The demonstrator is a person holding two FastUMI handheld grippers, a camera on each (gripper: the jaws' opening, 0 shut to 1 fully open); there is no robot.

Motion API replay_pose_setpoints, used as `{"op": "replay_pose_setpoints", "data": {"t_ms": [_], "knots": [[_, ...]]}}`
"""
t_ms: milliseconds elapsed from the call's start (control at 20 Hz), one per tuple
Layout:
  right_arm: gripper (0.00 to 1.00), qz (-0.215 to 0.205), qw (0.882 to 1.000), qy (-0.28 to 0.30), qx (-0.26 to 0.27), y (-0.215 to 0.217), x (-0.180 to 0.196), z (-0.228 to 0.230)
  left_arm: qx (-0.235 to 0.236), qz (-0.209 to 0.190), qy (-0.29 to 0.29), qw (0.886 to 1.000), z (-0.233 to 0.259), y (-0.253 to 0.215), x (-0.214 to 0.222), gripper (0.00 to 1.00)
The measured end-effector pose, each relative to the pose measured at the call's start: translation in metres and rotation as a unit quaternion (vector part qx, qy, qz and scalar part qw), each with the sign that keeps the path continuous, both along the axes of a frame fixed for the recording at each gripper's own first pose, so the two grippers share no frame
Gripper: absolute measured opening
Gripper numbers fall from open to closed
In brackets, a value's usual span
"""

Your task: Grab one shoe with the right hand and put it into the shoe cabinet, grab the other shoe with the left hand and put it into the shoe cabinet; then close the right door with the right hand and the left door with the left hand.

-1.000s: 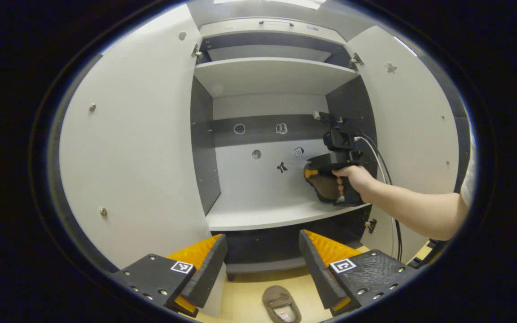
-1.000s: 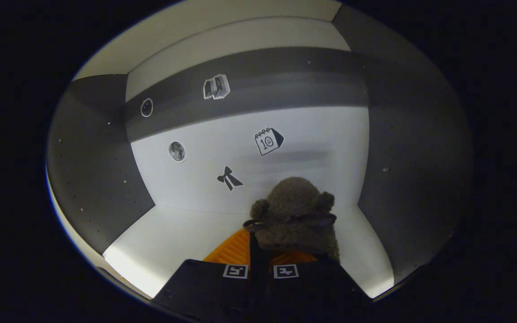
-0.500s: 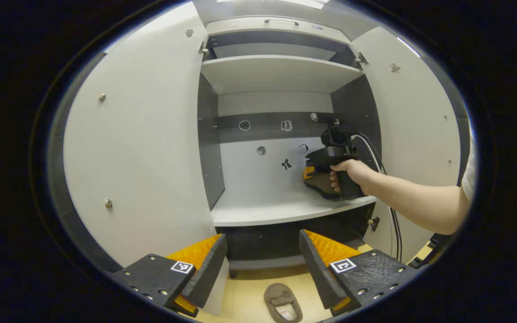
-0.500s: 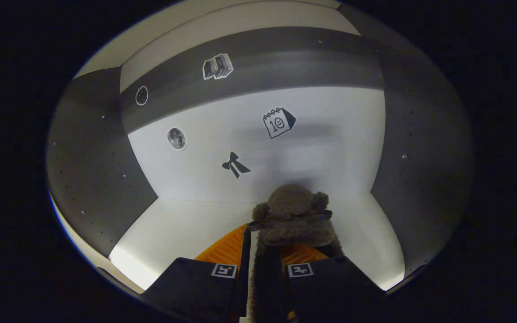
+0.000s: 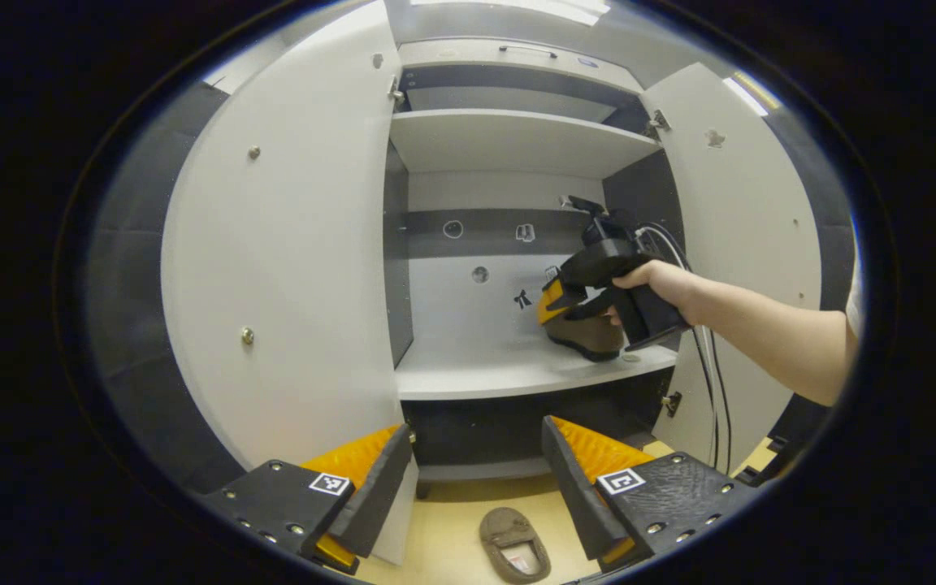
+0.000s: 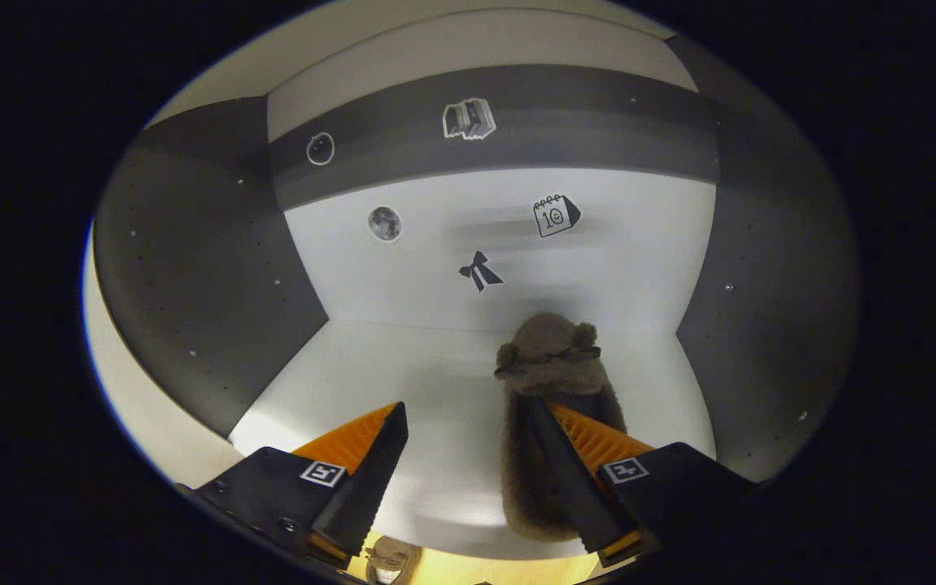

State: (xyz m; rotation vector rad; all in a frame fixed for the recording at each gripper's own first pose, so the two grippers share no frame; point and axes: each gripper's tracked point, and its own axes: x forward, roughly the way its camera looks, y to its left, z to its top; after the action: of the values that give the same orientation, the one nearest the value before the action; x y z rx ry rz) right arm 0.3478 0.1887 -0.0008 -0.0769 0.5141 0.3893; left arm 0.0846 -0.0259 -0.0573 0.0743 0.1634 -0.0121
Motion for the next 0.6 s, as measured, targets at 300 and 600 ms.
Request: {"op": "replay_pose_setpoints", "data": {"t_ms": [300, 600], "knots": [[0.98, -0.002, 0.998, -0.053, 0.019, -0.013, -0.077, 0.038, -0.001, -0.026, 0.069, 0.997, -0.054, 0.002, -0.012, 0.93], [0.98, 0.011, 0.997, -0.051, 0.050, -0.029, -0.188, -0.012, 0.016, -0.053, 0.218, 0.974, -0.155, -0.001, -0.039, 0.94]]}}
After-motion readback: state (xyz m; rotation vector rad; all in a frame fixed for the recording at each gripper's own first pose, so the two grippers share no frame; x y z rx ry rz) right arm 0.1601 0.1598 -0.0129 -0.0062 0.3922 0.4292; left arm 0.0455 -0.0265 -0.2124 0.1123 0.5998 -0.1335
